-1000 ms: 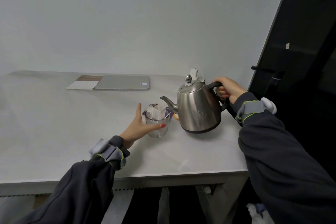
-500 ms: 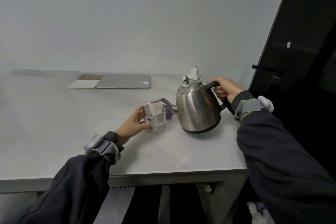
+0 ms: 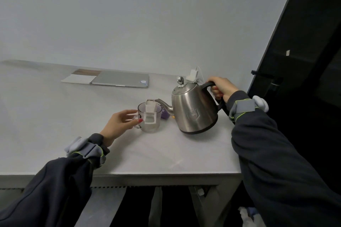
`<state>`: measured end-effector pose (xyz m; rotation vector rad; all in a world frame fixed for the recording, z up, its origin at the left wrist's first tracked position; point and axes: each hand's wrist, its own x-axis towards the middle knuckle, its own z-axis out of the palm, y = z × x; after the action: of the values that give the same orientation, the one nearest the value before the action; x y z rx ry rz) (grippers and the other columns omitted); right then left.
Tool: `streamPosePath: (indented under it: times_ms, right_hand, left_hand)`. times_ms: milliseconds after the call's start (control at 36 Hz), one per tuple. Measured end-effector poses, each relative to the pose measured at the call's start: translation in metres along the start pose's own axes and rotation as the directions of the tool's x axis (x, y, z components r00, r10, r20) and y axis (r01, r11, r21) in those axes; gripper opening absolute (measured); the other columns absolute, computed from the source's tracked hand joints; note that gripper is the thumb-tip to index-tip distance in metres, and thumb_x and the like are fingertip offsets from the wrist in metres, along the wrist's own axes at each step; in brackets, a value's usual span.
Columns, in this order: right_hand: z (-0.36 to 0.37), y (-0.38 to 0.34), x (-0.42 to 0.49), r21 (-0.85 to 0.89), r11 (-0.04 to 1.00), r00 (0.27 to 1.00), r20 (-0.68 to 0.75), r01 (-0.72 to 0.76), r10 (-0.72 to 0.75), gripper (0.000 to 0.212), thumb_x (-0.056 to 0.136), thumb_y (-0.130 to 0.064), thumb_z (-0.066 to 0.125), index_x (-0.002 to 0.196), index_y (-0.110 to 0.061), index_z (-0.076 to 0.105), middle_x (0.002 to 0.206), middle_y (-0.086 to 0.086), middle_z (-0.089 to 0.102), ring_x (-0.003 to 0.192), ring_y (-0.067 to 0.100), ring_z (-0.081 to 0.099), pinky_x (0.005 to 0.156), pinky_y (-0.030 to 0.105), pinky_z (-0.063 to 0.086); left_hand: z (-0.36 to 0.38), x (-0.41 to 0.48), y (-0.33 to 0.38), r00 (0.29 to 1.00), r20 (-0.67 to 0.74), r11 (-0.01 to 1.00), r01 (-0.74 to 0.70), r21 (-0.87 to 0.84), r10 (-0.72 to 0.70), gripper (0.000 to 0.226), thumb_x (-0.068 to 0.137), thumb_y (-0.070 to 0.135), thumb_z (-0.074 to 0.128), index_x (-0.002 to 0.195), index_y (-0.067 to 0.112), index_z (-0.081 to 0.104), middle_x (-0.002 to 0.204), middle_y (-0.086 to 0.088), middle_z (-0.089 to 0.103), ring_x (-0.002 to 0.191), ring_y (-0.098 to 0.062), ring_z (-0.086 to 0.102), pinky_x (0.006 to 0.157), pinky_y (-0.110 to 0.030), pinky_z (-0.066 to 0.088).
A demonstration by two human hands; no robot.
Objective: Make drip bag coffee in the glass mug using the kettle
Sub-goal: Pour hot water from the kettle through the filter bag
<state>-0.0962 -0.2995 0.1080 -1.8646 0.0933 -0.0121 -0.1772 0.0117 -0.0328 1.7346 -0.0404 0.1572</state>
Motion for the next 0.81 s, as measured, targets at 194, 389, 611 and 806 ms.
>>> streamPosePath:
  times_ms: [194, 389, 611, 806]
  right_hand:
    - [-0.003, -0.002, 0.002, 0.007, 1.0, 1.0, 0.007, 0.022, -0.022, 0.028, 0.085, -0.019, 0.046, 0.059, -0.019, 0.036, 0.031, -0.01, 0.022, 0.027, 0.006, 0.015, 0.034, 0.013, 0.01]
    - [-0.004, -0.005, 0.0, -0.012, 1.0, 1.0, 0.008, 0.028, -0.028, 0.029, 0.084, -0.018, 0.046, 0.058, -0.02, 0.033, 0.032, -0.01, 0.021, 0.028, 0.007, 0.014, 0.034, 0.013, 0.009]
    - [-0.004, -0.004, -0.001, -0.016, 1.0, 1.0, 0.01, 0.026, -0.026, 0.029, 0.085, -0.019, 0.047, 0.058, -0.02, 0.035, 0.032, -0.01, 0.022, 0.027, 0.006, 0.014, 0.035, 0.012, 0.01]
    - [-0.004, -0.001, -0.001, -0.02, 1.0, 1.0, 0.015, 0.021, -0.021, 0.032, 0.085, -0.02, 0.047, 0.057, -0.021, 0.031, 0.032, -0.01, 0.022, 0.027, 0.007, 0.014, 0.035, 0.013, 0.009]
  left_hand:
    - [0.001, -0.004, 0.005, 0.999, -0.016, 0.997, 0.037, -0.061, -0.038, 0.028, 0.079, 0.013, 0.073, 0.103, 0.006, 0.06, 0.098, -0.013, 0.068, 0.084, -0.023, 0.062, 0.077, -0.034, 0.052]
    - [0.001, -0.005, 0.006, 1.0, 0.023, 0.999, 0.023, -0.046, -0.022, 0.013, 0.085, 0.018, 0.067, 0.085, 0.005, 0.064, 0.084, -0.009, 0.064, 0.082, -0.02, 0.06, 0.082, -0.033, 0.055]
    - [-0.001, -0.009, 0.009, 0.995, 0.083, 0.995, 0.053, -0.083, -0.046, 0.023, 0.095, 0.019, 0.053, 0.088, 0.005, 0.07, 0.095, -0.012, 0.066, 0.09, -0.019, 0.061, 0.086, -0.026, 0.055]
    - [0.002, -0.011, 0.012, 0.994, 0.097, 0.992, 0.052, -0.112, -0.041, 0.035, 0.094, 0.017, 0.053, 0.066, 0.016, 0.074, 0.098, -0.015, 0.067, 0.091, -0.02, 0.063, 0.08, -0.022, 0.056]
